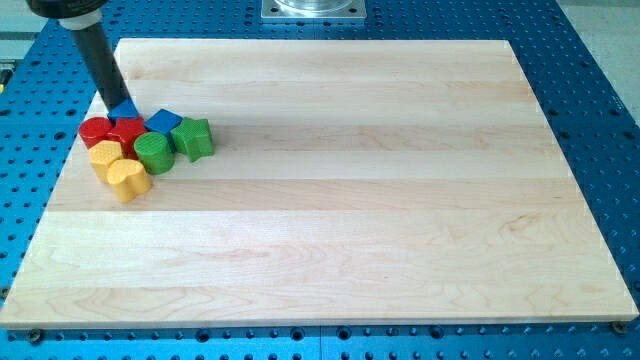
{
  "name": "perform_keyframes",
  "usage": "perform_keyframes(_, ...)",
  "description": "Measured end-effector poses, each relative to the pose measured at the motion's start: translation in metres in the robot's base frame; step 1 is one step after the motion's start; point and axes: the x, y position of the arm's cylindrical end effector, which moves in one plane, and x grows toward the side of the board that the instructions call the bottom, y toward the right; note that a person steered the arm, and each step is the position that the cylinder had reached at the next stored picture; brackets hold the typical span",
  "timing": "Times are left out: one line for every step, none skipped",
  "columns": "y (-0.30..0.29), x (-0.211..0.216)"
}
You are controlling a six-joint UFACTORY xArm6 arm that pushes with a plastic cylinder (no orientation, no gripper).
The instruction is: Move the triangle to the top left of the green star
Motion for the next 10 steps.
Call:
perform_keyframes(0.042,0.015)
perform_keyframes(0.094,0.035)
perform_keyframes(0.121,0.040)
perform_keyframes(0.120,0.003)
perform_keyframes(0.089,0.003)
perform_keyframes(0.068,-0.006)
perform_keyframes(0.058,0.000)
perform_keyframes(0.057,0.013)
perform_keyframes(0.032,0.013)
perform_keyframes(0.022,0.025)
